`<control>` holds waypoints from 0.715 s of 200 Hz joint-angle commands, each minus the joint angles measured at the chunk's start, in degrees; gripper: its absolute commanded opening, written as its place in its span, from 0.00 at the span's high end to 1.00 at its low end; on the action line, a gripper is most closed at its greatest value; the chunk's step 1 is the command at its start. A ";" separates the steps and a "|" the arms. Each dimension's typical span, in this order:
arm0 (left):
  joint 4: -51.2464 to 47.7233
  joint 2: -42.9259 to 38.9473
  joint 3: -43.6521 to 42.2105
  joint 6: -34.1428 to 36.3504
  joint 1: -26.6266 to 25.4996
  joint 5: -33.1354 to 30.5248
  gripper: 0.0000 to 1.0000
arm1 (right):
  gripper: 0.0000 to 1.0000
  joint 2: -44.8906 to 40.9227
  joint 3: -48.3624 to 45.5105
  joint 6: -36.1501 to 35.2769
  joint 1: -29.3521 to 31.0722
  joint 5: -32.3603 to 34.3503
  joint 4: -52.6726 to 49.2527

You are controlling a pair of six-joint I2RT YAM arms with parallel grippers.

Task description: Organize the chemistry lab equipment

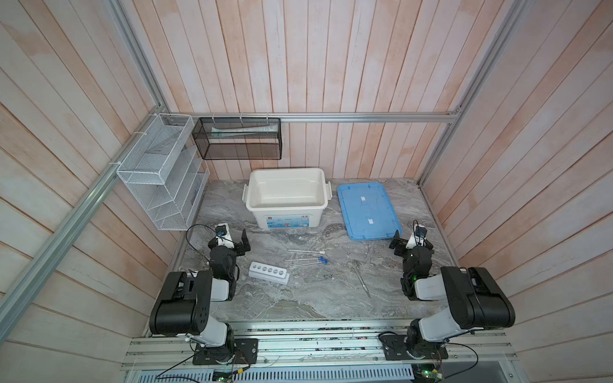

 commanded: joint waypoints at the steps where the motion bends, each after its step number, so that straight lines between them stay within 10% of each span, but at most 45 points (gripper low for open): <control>1: 0.00 0.28 1.09 0.74 -0.31 -0.70 0.00 | 0.02 -0.63 0.92 0.46 0.10 0.75 -0.34; 143: -0.06 0.28 1.10 0.74 -0.29 -0.60 0.00 | 0.02 -0.60 0.85 0.55 -0.19 0.14 -0.10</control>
